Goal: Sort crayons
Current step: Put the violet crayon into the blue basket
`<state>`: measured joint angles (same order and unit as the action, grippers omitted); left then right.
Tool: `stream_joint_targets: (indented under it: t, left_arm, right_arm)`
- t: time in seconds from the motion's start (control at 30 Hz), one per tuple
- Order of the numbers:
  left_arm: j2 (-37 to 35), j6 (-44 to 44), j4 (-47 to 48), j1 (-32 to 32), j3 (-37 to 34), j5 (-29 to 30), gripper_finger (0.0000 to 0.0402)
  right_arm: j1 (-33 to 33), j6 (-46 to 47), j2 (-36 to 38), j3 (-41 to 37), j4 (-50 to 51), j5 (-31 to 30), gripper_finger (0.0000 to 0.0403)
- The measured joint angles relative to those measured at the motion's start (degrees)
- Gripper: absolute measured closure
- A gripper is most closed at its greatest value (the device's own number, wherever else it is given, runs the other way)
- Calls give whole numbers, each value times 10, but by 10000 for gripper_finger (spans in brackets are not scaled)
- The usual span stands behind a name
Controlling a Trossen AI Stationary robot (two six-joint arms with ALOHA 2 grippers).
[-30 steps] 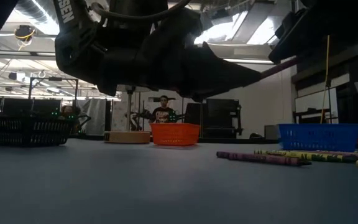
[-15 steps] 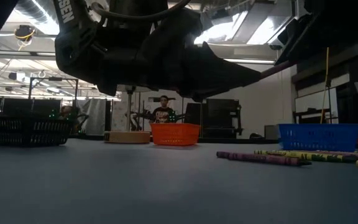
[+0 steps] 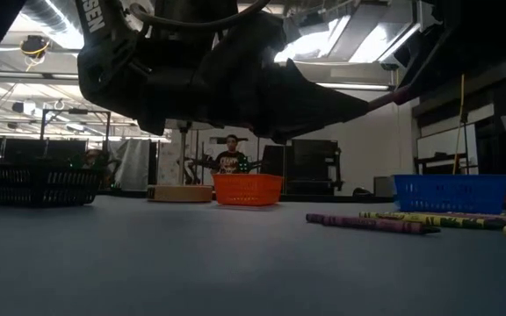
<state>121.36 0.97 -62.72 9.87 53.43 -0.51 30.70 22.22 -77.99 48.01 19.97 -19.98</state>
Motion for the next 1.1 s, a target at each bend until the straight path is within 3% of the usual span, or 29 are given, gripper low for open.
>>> stream_joint_targets:
  t: [0.5, 0.9, 1.1]
  left_arm:
    - [0, 0, 0, 0, 0, 1, 388]
    - [0, 0, 2, 0, 0, 1, 388]
    - [0, 0, 2, 0, 0, 2, 388]
  right_arm:
    - [0, 0, 0, 0, 0, -1, 263]
    - [0, 0, 0, 0, 0, -4, 373]
    - [0, -1, 0, 0, 1, -4, 377]
